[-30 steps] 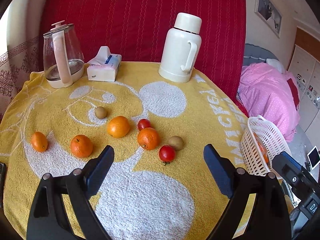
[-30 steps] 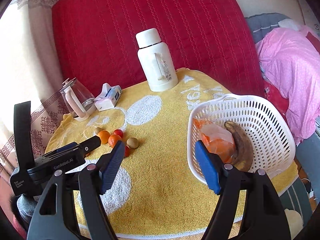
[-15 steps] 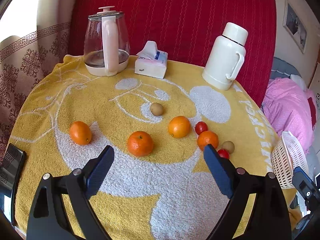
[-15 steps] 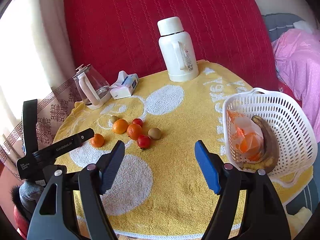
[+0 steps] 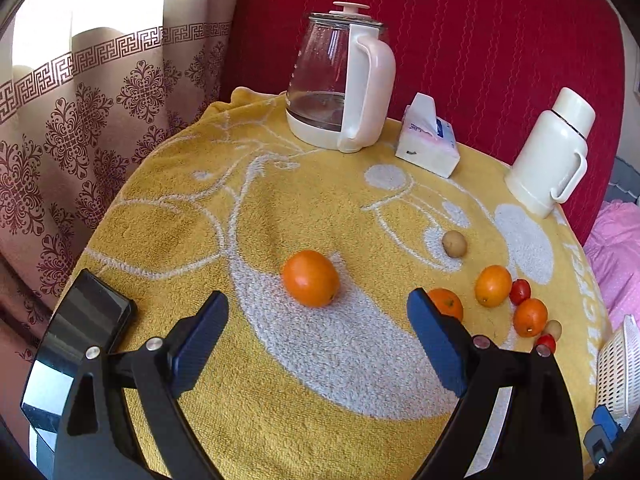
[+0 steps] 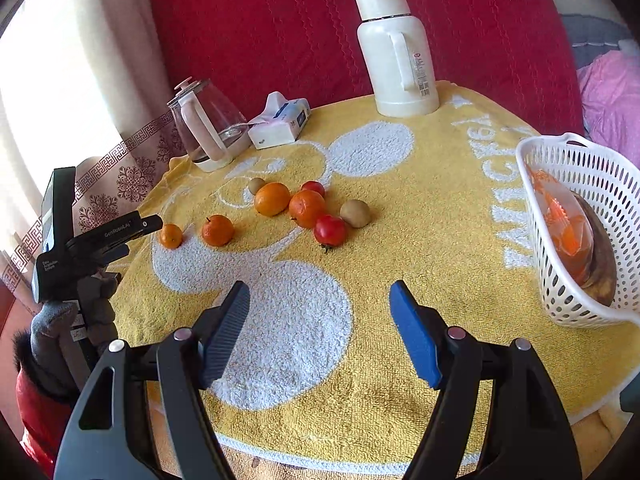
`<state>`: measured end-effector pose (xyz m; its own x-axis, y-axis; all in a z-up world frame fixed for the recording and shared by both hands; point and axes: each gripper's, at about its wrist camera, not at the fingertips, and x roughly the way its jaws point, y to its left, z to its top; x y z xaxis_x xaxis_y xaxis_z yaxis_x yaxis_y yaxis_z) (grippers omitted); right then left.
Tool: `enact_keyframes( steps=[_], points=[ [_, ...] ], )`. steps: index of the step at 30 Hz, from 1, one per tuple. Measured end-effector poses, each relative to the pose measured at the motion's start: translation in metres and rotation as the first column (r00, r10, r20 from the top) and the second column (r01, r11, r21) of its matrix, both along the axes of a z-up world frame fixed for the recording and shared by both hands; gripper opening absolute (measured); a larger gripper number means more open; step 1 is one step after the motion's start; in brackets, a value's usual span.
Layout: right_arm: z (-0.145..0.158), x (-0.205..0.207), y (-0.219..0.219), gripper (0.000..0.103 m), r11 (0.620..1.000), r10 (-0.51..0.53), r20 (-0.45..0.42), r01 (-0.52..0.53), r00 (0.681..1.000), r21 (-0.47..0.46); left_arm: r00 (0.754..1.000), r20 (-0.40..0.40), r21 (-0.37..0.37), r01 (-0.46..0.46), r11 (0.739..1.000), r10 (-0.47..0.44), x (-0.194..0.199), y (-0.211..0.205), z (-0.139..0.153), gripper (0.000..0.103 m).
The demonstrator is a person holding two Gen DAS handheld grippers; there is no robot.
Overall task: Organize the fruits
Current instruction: 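Move both tools back over the fruit on the table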
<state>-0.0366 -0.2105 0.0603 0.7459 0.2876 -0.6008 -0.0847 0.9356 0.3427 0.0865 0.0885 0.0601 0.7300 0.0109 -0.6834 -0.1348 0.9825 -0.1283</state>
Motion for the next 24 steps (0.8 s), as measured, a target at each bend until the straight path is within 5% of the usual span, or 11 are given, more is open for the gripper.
enact_keyframes(
  steps=[15,24],
  points=[
    [-0.014,0.006,0.007,0.074,1.000,0.027,-0.041,-0.027,0.999,-0.012,0.997,-0.081,0.082,0.021,0.996,-0.014,0.053,-0.002,-0.033,0.079],
    [-0.019,0.011,0.010,0.074,0.999,0.023,-0.060,-0.025,0.998,-0.022,0.995,-0.092,0.014,0.027,1.000,-0.025,0.054,0.007,-0.039,0.041]
  ],
)
